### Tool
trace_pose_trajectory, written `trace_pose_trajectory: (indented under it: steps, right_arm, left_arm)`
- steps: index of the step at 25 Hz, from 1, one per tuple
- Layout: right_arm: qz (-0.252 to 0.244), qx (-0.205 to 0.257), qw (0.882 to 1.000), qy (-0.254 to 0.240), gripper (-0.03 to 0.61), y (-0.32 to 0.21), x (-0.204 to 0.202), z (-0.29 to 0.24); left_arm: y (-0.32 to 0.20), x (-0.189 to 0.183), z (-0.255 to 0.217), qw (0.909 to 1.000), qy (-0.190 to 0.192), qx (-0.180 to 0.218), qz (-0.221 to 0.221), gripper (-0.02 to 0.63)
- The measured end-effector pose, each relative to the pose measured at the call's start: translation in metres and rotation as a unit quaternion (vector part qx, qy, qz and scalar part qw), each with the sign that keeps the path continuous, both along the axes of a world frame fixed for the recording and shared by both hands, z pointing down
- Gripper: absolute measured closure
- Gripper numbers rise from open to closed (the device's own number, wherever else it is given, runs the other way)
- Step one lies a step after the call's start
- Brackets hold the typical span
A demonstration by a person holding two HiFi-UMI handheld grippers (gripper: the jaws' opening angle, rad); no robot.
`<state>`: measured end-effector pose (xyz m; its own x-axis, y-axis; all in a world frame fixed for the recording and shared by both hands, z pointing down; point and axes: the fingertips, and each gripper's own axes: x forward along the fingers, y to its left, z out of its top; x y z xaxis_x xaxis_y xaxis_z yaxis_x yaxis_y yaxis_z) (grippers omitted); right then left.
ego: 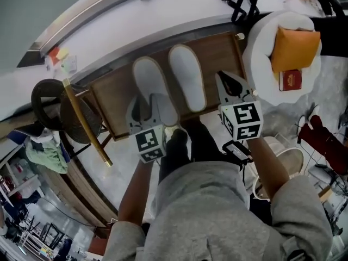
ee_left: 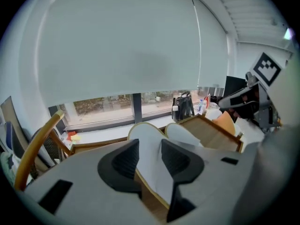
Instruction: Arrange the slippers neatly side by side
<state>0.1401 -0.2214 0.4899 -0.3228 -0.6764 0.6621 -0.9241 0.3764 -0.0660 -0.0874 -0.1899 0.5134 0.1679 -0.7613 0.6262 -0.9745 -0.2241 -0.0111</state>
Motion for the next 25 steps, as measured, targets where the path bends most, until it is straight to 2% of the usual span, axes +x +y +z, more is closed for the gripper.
trace_pose_trajectory:
  steps: [2,4,11,14,18,25]
  right_arm:
    - [0.004,0.018,1.000,-0.007,0.546,0.001,0.003,-0.020]
    - [0.009,0.032,0.999,-0.011,0.546,0.006,0.008,-0.038]
    - [0.013,0.060,0.998,0.017,0.546,0.029,-0.002,-0.074]
    - [0.015,0.059,0.998,0.023,0.546,0.035,-0.007,-0.075]
    - [0.006,0.064,0.998,0.018,0.546,0.042,-0.016,-0.086]
    - [-0.017,0.101,0.994,0.035,0.546,0.058,-0.016,-0.134]
  left_arm:
    - [0.004,-0.006,-0.020,0.9998,-0.006,0.021,0.001,0.517]
    - [0.006,-0.008,-0.032,0.9987,-0.016,0.043,0.022,0.534]
    - [-0.001,-0.001,-0.018,0.9971,-0.036,0.019,0.065,0.560]
    - [0.000,-0.005,-0.008,0.9969,-0.042,0.005,0.066,0.568]
    - [0.012,-0.024,-0.030,0.9984,-0.027,0.014,0.048,0.581]
    - [0.052,-0.053,-0.106,0.9979,0.014,0.059,0.021,0.597]
